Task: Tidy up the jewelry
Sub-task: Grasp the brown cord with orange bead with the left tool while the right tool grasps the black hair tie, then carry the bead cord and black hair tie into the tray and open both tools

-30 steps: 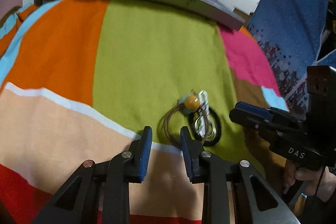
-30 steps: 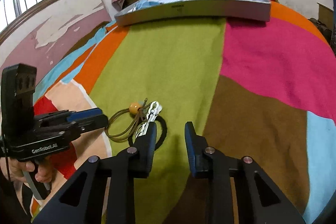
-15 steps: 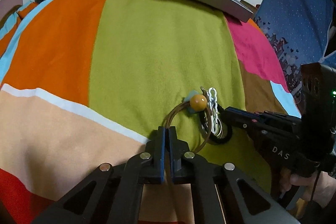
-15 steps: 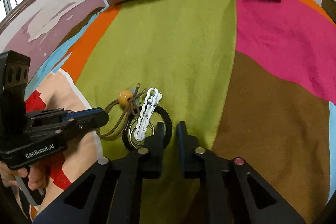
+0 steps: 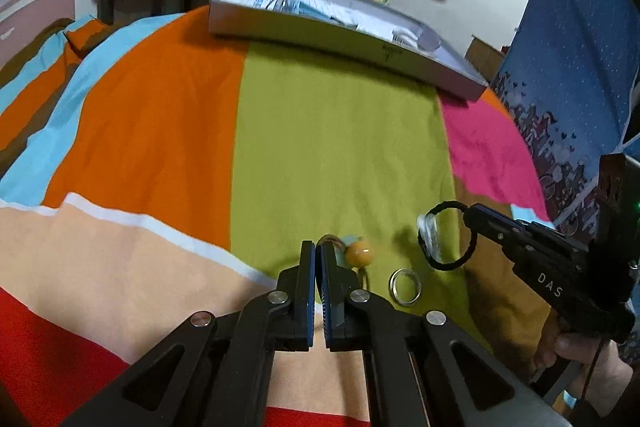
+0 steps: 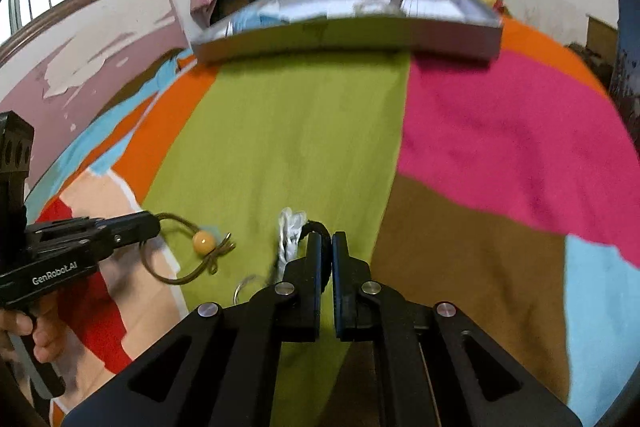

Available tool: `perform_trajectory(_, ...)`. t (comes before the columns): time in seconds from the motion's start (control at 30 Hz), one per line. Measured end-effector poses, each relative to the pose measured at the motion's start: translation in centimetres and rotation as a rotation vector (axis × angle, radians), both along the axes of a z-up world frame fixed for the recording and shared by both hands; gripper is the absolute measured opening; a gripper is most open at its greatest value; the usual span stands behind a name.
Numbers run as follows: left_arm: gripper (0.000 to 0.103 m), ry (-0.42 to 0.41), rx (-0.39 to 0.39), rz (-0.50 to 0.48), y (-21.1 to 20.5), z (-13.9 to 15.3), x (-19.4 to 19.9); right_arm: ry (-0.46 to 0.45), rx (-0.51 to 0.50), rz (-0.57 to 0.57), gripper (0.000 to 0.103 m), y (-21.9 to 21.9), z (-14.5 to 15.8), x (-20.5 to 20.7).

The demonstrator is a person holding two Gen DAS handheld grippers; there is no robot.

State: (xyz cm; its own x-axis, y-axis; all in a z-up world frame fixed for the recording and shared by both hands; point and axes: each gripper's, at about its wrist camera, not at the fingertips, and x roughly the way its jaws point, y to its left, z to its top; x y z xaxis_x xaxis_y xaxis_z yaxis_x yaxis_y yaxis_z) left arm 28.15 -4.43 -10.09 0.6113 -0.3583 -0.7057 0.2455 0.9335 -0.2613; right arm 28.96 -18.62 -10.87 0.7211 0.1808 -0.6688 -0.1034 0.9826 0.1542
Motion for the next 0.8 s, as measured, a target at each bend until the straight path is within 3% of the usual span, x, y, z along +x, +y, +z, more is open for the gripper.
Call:
perform_trajectory(0.27,0.003,-0.019,-0.019,-0.015,-0.1,0.7,-0.4,-0.102,0.004,-0.009,0.005,-2.6,2.3,-0.9)
perform_trajectory(0.47,0.003,-0.072,-0.010,-0.047,-0.6,3.0,-0.7,-0.150,0.042,-0.020,0.005,-3.3,3.4,-0.8)
perform_trajectory(0.8,0.003,-0.137,-0.068,0.004,-1.8,8.2,4.6,-0.277,0.016,-0.104,0.005,-6.1,7.1,1.7)
